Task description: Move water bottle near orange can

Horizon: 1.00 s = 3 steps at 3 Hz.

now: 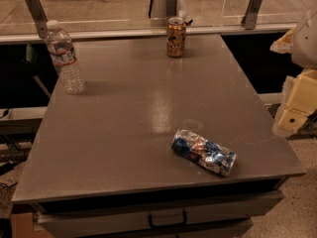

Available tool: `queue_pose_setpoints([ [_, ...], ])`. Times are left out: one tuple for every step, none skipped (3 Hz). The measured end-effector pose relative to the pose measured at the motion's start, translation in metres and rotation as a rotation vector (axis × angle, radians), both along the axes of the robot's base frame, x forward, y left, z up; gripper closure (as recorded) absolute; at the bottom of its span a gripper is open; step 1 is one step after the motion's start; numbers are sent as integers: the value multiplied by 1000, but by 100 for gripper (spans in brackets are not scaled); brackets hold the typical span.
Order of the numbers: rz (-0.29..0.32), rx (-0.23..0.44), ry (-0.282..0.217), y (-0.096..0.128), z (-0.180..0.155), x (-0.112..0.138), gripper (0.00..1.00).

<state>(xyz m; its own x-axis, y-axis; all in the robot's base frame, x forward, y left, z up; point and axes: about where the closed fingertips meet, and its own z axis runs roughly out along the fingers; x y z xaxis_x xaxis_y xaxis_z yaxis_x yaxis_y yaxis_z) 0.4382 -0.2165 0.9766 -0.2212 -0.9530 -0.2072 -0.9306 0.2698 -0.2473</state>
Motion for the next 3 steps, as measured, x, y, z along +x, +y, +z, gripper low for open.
queue_pose_setpoints([
  [0, 0, 0, 0, 0, 0, 0],
  [14, 20, -11, 8, 2, 3, 0],
  [89, 96, -23, 57, 0, 31, 0],
])
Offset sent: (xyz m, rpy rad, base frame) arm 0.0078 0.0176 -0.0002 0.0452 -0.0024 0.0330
